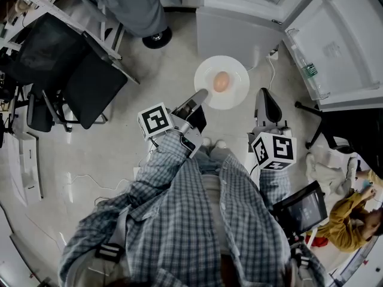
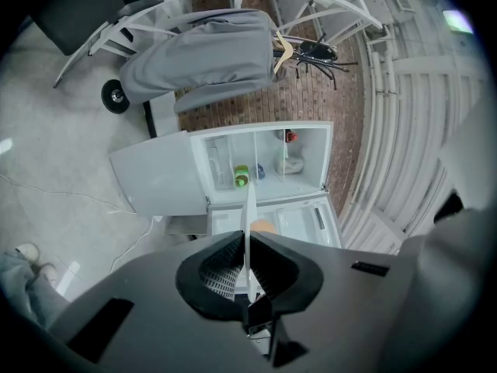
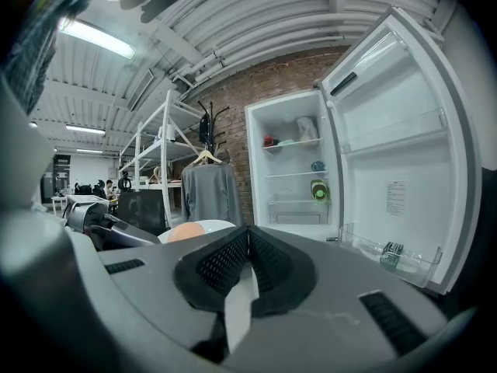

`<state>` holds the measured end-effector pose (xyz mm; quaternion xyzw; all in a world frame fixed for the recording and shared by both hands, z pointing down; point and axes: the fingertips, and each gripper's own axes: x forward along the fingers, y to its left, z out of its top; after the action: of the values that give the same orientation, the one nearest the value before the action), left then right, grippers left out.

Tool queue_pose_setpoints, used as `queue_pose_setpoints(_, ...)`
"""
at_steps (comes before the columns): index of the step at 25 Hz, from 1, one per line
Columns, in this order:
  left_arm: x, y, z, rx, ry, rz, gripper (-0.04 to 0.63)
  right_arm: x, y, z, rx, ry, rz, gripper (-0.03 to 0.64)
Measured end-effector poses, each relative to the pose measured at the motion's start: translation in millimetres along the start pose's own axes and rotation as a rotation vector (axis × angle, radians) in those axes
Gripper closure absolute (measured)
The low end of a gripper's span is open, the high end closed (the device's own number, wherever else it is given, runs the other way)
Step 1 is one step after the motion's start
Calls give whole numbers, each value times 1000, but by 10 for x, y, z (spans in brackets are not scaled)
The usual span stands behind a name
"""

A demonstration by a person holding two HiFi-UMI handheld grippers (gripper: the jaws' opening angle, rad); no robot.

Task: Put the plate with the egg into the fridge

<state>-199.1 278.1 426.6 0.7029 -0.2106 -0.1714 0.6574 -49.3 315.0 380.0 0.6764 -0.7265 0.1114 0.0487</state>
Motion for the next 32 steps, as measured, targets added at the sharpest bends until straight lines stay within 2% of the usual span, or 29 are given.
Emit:
queue_pose_setpoints(15,-108,44,121,5,16,11,575,-37,178,33,-34,-10,-29,609)
queue_pose_setpoints(18,-88,62,118,19,17,27,575,-4,148,40,-24,-14,-24,609)
queue_pose_setpoints(23,9,-8,124,-9,1,-10,575,114,80,54,-14,-21,-12,609)
queue_pose_setpoints(32,223,67,297,10,-38,32,575,422,-114,99,-4,-18,24,609)
